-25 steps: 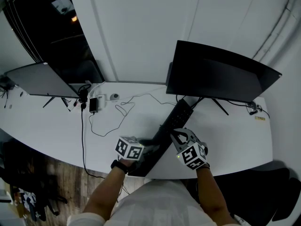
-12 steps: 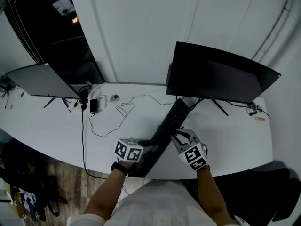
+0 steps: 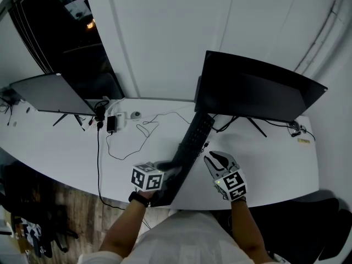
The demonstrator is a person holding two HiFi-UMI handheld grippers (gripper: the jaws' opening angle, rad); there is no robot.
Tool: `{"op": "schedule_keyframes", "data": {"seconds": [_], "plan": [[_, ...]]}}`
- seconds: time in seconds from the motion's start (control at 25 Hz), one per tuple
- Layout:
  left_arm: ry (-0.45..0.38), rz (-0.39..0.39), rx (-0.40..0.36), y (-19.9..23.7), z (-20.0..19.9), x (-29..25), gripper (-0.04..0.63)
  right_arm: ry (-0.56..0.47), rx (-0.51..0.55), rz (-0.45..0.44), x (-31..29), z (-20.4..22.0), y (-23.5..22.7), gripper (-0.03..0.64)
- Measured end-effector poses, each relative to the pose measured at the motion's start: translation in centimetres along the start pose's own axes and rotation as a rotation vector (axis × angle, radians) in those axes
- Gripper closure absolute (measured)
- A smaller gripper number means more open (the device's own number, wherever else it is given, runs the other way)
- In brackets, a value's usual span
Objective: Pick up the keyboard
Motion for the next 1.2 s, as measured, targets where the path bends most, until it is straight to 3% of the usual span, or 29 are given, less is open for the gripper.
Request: {"op": "schedule_keyframes", "data": {"seconds": [0.48, 0.88, 1.2], "plan": [[-0.178, -0.040, -0.038, -1.6, -1.2, 3.9, 0.520, -0.115, -0.187, 0.117, 3.5, 0.1, -1.4, 0.556], [-0.311, -0.037, -0.096, -4.6, -2.1, 8.2, 0.520, -0.201, -0.200, 0.167, 7.0, -1.5, -1.2, 0.586], [-0.428, -0.023, -0.099, -6.9, -2.3, 12.1, 0.520, -0.264, -0.204, 0.195, 10.1, -2.9, -0.5, 0.597]]}}
Point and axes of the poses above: the fingertips, and each gripper's own axes: x backward along the fingers, y to its left, z out of its underside, the point moved 7 cm from there along x, backward along the fingers, and after that the axes turned 14 degrees about x, right-handed, at the moved point
